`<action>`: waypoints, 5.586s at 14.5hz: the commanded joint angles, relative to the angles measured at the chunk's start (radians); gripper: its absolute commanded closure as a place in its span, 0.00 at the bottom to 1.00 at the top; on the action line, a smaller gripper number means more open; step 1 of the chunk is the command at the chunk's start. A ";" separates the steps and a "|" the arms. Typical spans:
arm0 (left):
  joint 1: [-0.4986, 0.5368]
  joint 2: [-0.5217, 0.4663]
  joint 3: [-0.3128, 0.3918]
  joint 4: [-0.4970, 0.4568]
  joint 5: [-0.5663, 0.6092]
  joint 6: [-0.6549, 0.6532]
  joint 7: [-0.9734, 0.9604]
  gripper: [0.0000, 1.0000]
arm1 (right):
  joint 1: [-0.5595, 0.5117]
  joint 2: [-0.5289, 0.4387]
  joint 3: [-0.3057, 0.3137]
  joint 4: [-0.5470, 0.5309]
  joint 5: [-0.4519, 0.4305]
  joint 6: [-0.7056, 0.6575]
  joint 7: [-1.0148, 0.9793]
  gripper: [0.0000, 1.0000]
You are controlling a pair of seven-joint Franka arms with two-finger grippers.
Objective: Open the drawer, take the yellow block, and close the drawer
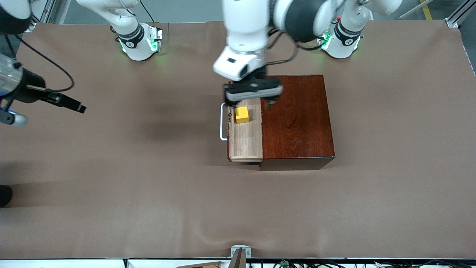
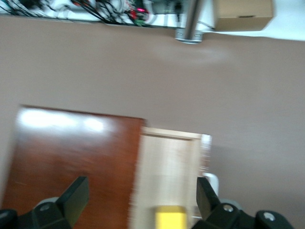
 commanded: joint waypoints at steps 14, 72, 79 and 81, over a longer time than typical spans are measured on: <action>0.424 -0.224 -0.017 -0.087 -0.213 -0.263 0.421 0.00 | 0.298 0.056 -0.002 0.017 0.008 0.026 0.622 0.00; 0.719 -0.450 -0.127 -0.408 -0.238 -0.182 0.804 0.00 | 0.809 0.551 -0.007 0.123 -0.060 0.506 1.740 0.88; 0.720 -0.451 -0.123 -0.408 -0.241 -0.187 0.802 0.00 | 0.765 0.544 -0.007 0.224 -0.047 0.416 1.738 0.91; 0.720 -0.451 -0.124 -0.408 -0.241 -0.187 0.802 0.00 | 0.745 0.544 -0.005 0.266 -0.046 0.377 1.738 0.92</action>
